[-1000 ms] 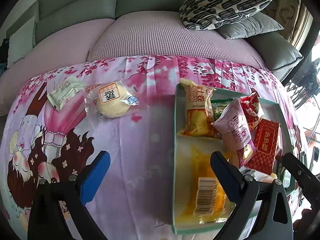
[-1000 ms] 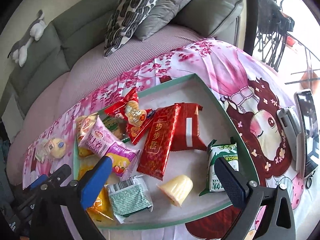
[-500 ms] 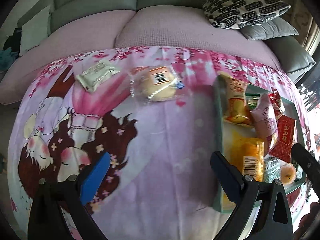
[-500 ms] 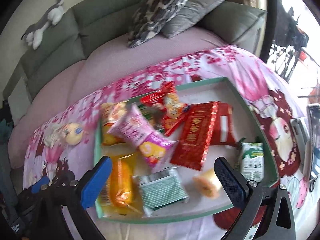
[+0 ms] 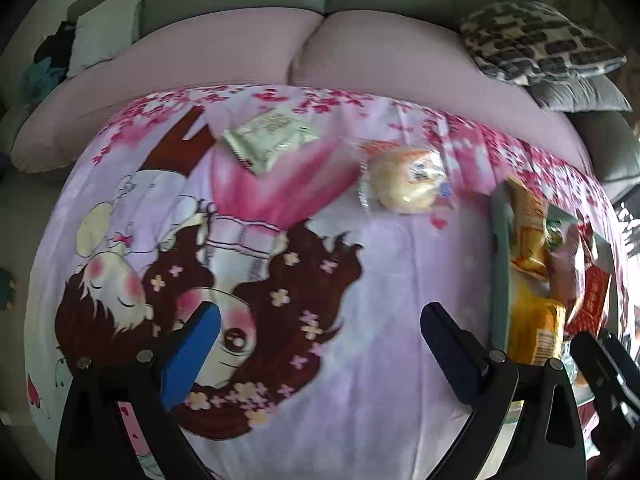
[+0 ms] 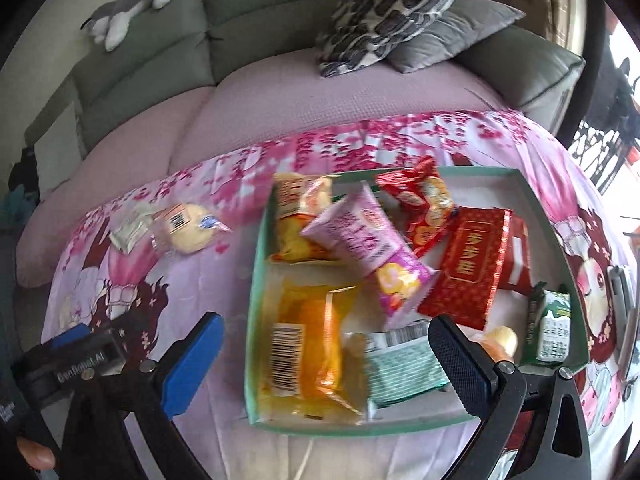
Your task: Organize snacks
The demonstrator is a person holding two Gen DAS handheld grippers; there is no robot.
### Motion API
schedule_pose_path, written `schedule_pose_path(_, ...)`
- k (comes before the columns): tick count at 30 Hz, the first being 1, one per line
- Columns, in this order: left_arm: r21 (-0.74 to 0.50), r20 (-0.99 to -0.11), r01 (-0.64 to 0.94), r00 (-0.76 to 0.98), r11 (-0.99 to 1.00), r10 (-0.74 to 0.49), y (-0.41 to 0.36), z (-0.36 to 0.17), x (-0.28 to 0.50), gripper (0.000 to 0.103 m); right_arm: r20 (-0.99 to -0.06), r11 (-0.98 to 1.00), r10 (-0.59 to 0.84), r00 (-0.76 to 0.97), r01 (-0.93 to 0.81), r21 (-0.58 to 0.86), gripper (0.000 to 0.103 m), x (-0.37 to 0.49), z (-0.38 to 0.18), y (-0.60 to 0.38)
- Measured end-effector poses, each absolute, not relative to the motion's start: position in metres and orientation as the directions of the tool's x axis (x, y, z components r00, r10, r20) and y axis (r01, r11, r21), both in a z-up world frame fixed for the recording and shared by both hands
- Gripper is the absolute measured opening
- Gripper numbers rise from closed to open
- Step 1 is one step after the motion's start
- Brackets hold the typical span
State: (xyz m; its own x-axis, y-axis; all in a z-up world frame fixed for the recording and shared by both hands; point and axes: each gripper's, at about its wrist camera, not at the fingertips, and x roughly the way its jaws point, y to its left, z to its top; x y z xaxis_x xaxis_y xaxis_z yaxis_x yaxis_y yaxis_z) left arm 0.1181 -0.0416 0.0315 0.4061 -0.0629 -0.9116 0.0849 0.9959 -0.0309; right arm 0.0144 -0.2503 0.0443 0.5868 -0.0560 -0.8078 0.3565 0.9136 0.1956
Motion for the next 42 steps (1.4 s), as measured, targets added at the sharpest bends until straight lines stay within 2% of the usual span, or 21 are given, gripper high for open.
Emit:
schedule_pose_path(11,-0.056,-0.912,0.039,0.405,0.998,-0.068,-0.014,0.035,0.134,0.1,-0.819,0.926,-0.068,0.569,0.342,0.161,0.103,0.024,0.041,-0.233)
schedule_pose_path(27,-0.131,-0.906,-0.1,0.415,0.986,-0.078,0.051,0.032,0.166,0.1,-0.803,0.955,0.024,0.595,0.224,0.194,0.103,0.062,0.044,-0.192)
schedule_pose_path(37,-0.063,-0.911,0.066,0.405,0.996,-0.085,0.044,0.027,0.21,0.1,-0.821,0.953,0.132,0.556,0.158,0.26,0.103,0.121,0.035,-0.184)
schedule_pose_path(42,-0.063,-0.911,0.18,0.392,0.982,-0.13,0.033,0.03,0.236,0.1,-0.843,0.958,0.129,0.523,0.153,0.241,0.103,0.157,0.031,-0.189)
